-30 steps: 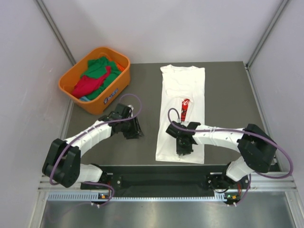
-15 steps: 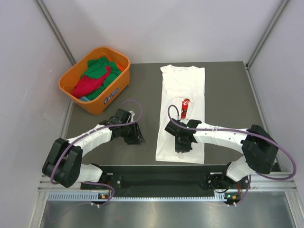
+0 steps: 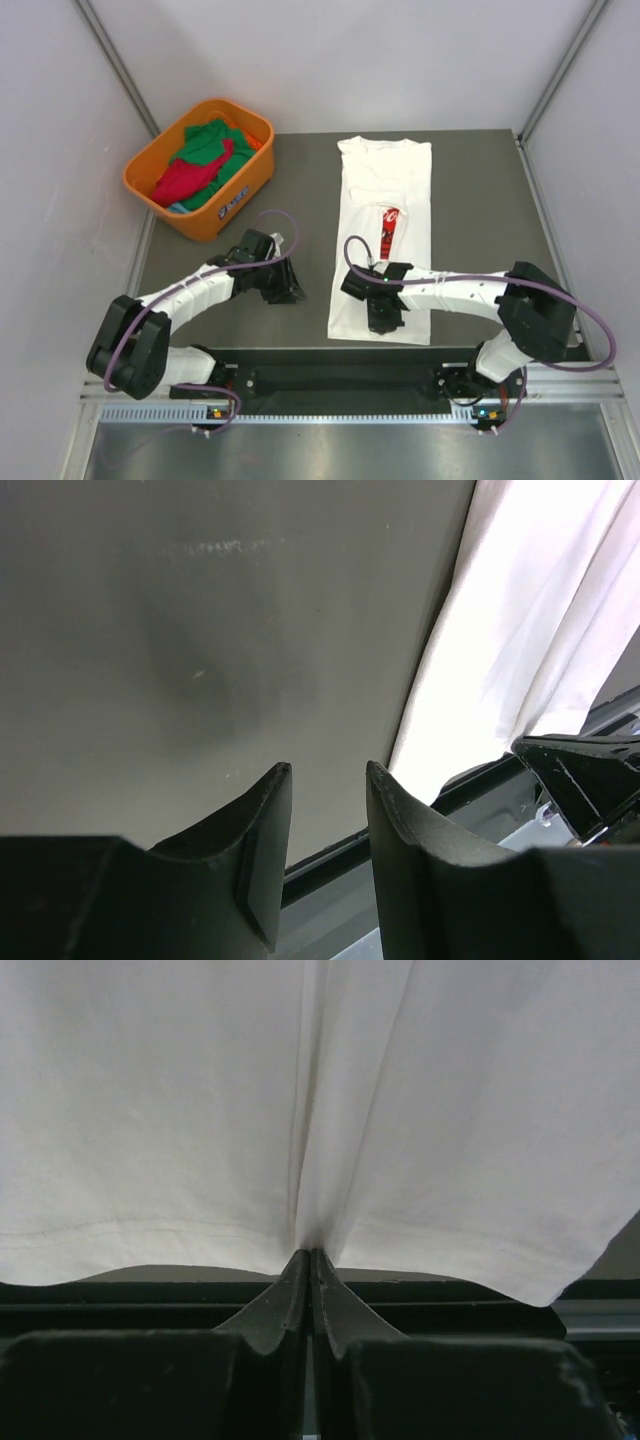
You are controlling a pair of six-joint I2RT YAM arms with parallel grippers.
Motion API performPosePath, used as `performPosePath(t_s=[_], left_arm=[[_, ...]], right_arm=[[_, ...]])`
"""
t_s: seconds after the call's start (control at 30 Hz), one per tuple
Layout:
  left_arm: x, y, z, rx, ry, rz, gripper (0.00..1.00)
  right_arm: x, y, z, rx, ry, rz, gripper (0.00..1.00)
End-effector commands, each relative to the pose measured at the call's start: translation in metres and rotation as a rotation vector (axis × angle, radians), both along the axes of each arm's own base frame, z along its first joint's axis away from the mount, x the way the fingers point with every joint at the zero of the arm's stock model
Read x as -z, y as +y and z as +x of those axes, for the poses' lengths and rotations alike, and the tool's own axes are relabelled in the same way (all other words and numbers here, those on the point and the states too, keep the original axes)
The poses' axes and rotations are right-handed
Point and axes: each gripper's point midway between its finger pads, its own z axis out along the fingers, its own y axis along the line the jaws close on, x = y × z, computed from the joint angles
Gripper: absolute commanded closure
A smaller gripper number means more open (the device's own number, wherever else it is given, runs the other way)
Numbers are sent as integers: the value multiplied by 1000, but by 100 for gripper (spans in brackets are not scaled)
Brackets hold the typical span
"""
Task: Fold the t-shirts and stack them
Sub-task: Fold the tshirt
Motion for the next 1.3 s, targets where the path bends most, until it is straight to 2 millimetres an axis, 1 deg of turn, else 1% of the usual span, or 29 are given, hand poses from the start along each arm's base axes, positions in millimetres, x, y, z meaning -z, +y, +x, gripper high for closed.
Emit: performPosePath(t_s=[0.0, 0.07, 0.1, 0.23, 0.37, 0.4, 0.5, 0.53, 0.6, 0.63, 0.67, 0.7, 0.73, 0.77, 0.8, 0.83, 0.87, 0.9, 0.93, 0.97, 1.0, 1.03, 1.07, 1.1, 1.13, 1.17, 1.2, 1.23, 1.27], left_arm=[[-7, -2, 4, -4, -48, -19, 59], [-7, -1, 5, -7, -49, -11, 59], [-6, -1, 5, -7, -47, -10, 59], [-6, -1, 6, -7, -43, -8, 59], [-6, -2, 5, 1, -39, -8, 59], [-6, -2, 5, 4, -43, -9, 58], [-11, -4, 2, 27, -58, -23, 56], [-12, -6, 0, 43, -63, -26, 53], [-16, -9, -3, 63, -86, -23, 50], [-16, -13, -9, 83, -91, -20, 48], [-16, -16, -12, 85, -87, -23, 48], [-15, -18, -14, 88, -90, -16, 47], [-14, -24, -21, 114, -90, -18, 47], [-11, -27, -25, 123, -82, -17, 46], [-11, -32, -26, 124, -84, -23, 46], [-9, -37, -33, 146, -83, -16, 46], [-6, -39, -36, 154, -74, -11, 44], [-4, -42, -39, 159, -68, -8, 44], [-2, -47, -44, 179, -66, -6, 44], [2, -48, -47, 183, -58, 2, 44], [3, -49, -50, 183, -51, 1, 44], [5, -52, -54, 192, -46, 2, 44], [5, -54, -55, 195, -48, -4, 44], [8, -54, -58, 188, -37, -4, 44], [10, -55, -61, 193, -33, -6, 44], [13, -55, -63, 191, -30, -4, 44], [14, -56, -63, 185, -27, -5, 44], [16, -56, -65, 186, -22, 2, 44], [20, -55, -66, 183, -13, 10, 44]], right_arm=[[-12, -3, -4, -23, -28, -54, 100], [-14, -5, -7, -54, -21, -87, 100], [-17, -2, -7, -65, -21, -88, 100], [-11, -1, -15, -104, 1, -130, 100], [-2, 1, -20, -118, 27, -129, 100], [-1, 5, -20, -122, 26, -113, 100], [-5, 8, -19, -136, 26, -107, 91], [-9, 9, -18, -140, 17, -102, 83], [-21, 16, -14, -147, -3, -73, 77], [-28, 18, -12, -158, -13, -54, 70], [-33, 20, -10, -160, -20, -39, 68], [-36, 18, -5, -147, -25, -29, 66], [-42, 16, -2, -152, -32, -3, 63], [-37, 7, -1, -141, -21, -8, 62], [-36, 1, 10, -98, -22, 16, 62], [-41, -5, 15, -97, -33, 46, 62], [-35, -16, 13, -82, -14, 49, 62], [-35, -24, 24, -30, -25, 74, 62], [-41, -29, 26, -21, -44, 116, 62], [-33, -39, 19, -5, -13, 131, 62], [-32, -48, 28, 55, -20, 165, 62], [-37, -53, 28, 70, -40, 210, 62], [-26, -64, 19, 91, -9, 219, 62], [-25, -73, 23, 151, -10, 245, 62], [-29, -78, 23, 165, -29, 286, 61], [-19, -88, 16, 194, -9, 285, 62], [-17, -97, 21, 254, -20, 303, 61], [-16, -99, 18, 270, -19, 334, 62], [-7, -105, 12, 296, 4, 332, 61]])
